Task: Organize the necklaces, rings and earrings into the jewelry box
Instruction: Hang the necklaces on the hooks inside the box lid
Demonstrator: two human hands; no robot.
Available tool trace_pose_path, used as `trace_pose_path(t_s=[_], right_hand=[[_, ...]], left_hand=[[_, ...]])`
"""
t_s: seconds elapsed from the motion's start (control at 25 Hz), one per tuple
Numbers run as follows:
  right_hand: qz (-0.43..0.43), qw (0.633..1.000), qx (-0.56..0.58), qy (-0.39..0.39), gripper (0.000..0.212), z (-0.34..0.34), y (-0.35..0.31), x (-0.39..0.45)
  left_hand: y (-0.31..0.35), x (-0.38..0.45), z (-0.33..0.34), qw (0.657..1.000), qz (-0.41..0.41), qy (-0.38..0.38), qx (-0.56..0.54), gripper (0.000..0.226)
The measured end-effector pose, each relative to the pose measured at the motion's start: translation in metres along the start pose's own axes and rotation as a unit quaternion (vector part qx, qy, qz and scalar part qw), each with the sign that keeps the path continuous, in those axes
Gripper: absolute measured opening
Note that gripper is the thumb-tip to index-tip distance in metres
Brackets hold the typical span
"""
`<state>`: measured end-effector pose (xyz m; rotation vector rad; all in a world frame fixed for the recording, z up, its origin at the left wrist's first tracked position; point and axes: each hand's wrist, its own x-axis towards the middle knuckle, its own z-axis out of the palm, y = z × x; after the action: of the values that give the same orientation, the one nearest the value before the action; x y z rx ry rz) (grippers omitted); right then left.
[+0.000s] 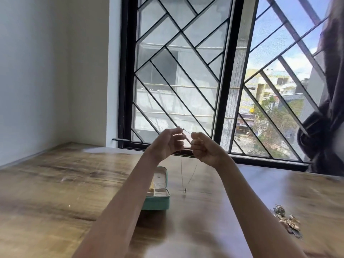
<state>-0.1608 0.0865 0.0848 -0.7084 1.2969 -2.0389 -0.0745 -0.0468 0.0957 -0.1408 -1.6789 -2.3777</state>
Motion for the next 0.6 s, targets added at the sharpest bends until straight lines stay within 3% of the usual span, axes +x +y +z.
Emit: trace_pose_path(t_s=[0.12, 0.4, 0.6], right_hand=[[-0.018, 0.996, -0.090, -0.010, 0.018, -0.003, 0.000, -0.004], [0.031, 0.990, -0.131, -0.042, 0.023, -0.025, 0.016, -0.009], [0.056, 0.983, -0.174, -0.030, 0.022, -0.033, 0.021, -0.015]], left_hand=[[0.008, 0.006, 0.007, 0.993, 0.029, 0.048, -0.102, 0.027], [0.010, 0.022, 0.002, 0.956, 0.109, 0.095, -0.256, 0.020], [0.004, 0.028, -0.003, 0.953, 0.128, 0.112, -0.250, 0.012]])
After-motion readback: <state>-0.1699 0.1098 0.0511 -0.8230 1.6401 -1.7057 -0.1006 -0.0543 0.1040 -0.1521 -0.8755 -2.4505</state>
